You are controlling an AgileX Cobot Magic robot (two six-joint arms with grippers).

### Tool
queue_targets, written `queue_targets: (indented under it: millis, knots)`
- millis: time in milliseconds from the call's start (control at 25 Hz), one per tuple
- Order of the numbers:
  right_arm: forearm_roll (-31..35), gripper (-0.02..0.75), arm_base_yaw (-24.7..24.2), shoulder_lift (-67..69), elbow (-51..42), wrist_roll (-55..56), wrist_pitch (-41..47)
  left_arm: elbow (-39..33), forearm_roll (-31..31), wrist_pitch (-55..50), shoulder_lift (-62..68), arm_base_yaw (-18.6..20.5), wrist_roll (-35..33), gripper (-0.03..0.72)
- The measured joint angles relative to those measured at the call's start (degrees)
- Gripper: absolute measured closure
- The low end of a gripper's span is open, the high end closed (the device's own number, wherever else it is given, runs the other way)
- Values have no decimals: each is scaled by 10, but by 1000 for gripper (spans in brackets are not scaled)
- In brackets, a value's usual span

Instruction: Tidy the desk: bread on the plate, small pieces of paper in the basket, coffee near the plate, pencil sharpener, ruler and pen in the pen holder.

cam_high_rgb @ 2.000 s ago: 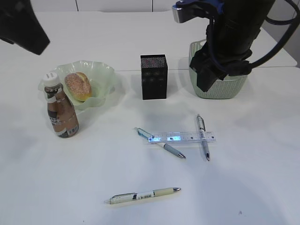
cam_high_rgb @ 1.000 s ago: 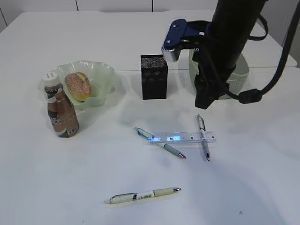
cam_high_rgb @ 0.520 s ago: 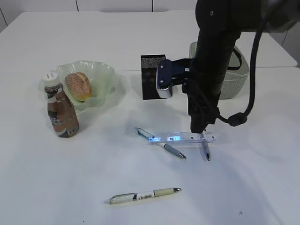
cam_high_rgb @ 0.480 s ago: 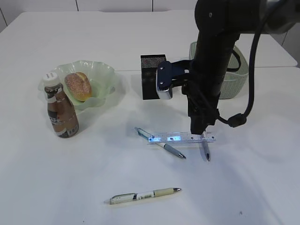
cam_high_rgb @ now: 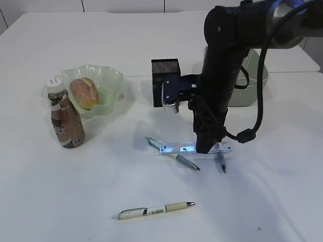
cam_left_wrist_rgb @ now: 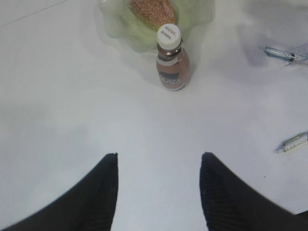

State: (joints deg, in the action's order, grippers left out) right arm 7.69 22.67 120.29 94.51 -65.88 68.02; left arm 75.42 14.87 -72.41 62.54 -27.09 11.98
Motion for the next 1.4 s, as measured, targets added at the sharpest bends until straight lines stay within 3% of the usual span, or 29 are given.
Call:
queue_targets:
  millis: [440,600,880,1400]
  knots:
    - [29,241,0,1,0,-1,-46,0,2,0,0,0,0,306]
    - [36,196,0,1,0,7,-65,0,4,0,0,0,0,306]
    - [-9,167,0,1,0,19,-71,0,4,0,-2,0,0,306]
    - [-10,146,0,20,0,38,-88,0,4,0,-2,0,0,306]
